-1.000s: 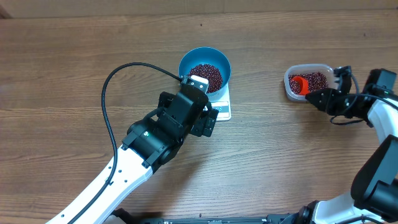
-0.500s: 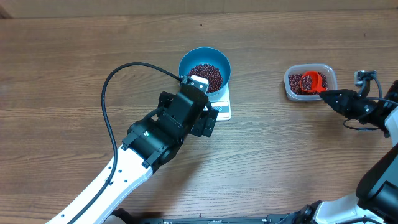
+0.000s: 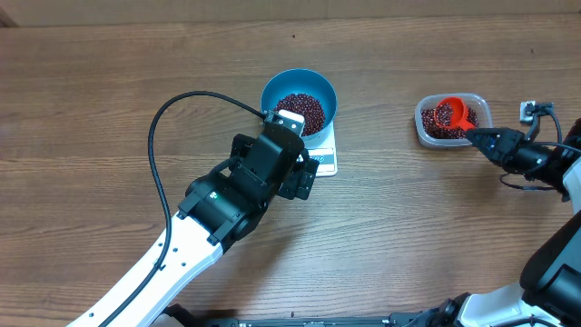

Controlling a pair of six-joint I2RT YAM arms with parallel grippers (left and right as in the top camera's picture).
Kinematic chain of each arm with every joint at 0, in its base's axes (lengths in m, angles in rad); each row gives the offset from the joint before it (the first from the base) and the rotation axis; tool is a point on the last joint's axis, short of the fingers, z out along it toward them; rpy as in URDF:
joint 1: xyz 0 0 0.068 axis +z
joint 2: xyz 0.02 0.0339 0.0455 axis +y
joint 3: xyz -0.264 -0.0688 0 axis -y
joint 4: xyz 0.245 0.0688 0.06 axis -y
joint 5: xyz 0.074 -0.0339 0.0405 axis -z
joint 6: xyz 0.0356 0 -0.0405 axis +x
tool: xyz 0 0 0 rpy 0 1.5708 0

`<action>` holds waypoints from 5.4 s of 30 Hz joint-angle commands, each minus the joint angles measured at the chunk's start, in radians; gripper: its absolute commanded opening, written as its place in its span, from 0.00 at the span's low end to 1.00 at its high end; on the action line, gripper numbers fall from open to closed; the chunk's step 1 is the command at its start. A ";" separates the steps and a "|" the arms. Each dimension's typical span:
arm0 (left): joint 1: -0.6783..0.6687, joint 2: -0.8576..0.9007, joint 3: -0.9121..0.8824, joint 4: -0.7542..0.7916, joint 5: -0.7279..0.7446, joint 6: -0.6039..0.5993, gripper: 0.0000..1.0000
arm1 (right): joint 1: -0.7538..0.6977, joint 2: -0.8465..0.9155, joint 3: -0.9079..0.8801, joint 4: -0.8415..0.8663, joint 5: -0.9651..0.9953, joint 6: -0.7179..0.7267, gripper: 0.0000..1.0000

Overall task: Scoop item into bowl and weigh 150g on scale
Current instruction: 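Lift the filled scoop and carry it to the teal bowl, then tip the scoop over the teal bowl to pour the beans, then move the empty scoop back over the bean tub, then dip the red scoop into the beans with the right gripper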

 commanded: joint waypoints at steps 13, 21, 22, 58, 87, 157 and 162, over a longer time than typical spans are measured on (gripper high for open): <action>0.000 -0.009 -0.003 0.000 -0.013 -0.006 0.99 | 0.131 0.002 0.003 -0.011 -0.219 0.001 0.04; 0.000 -0.008 -0.003 0.000 -0.013 -0.006 1.00 | 0.333 0.002 0.003 0.127 -0.188 0.117 0.04; 0.000 -0.008 -0.003 0.000 -0.013 -0.006 1.00 | 0.352 0.002 0.003 0.157 -0.176 0.156 0.04; 0.000 -0.008 -0.003 0.000 -0.013 -0.007 1.00 | 0.856 0.002 0.003 0.690 0.545 -0.193 0.04; 0.000 -0.008 -0.003 0.000 -0.013 -0.006 0.99 | 0.855 -0.064 0.003 0.747 0.568 -0.449 0.04; 0.000 -0.008 -0.003 0.000 -0.013 -0.006 1.00 | 0.462 -0.048 0.003 0.192 1.276 -0.183 0.04; 0.000 -0.008 -0.003 0.000 -0.013 -0.006 0.99 | 0.462 -0.045 0.003 0.169 1.148 -0.130 0.04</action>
